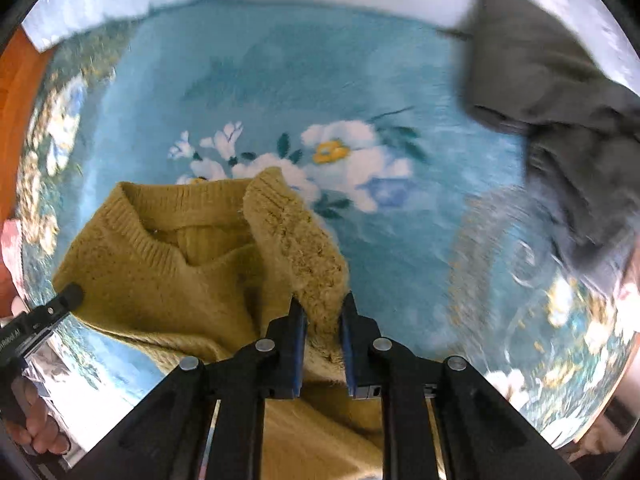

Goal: Fold clothes

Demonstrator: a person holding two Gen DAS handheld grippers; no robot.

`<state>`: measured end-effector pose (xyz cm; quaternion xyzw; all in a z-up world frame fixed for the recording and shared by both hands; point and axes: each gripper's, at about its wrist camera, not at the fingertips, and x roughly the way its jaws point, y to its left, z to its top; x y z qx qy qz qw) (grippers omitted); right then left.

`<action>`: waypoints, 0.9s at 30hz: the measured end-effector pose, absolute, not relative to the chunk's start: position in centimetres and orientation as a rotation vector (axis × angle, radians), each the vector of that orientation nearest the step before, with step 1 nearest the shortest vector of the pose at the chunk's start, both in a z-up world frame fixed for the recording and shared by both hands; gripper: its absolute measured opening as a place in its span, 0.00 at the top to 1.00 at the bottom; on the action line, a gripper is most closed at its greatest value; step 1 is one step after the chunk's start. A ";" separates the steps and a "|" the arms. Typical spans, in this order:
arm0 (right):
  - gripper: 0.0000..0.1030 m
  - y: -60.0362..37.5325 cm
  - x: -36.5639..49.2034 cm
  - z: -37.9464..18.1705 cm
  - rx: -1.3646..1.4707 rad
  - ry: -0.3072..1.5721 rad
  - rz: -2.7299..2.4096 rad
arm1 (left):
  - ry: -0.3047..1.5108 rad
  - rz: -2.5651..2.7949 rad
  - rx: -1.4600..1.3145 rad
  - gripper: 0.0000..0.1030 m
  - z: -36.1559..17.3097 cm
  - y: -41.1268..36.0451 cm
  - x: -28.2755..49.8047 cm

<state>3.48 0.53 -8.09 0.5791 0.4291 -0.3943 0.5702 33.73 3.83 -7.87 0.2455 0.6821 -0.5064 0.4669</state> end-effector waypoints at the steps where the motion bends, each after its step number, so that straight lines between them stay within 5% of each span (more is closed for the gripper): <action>1: 0.85 1.0 2.5 -7.0 1.350 0.979 -0.948 | 1.656 -1.271 0.592 0.92 -6.6 4.0 33.4; 27: 0.86 18.2 -16.1 22.1 0.854 0.326 -1.270 | 0.977 -1.688 0.297 0.93 28.7 21.6 31.2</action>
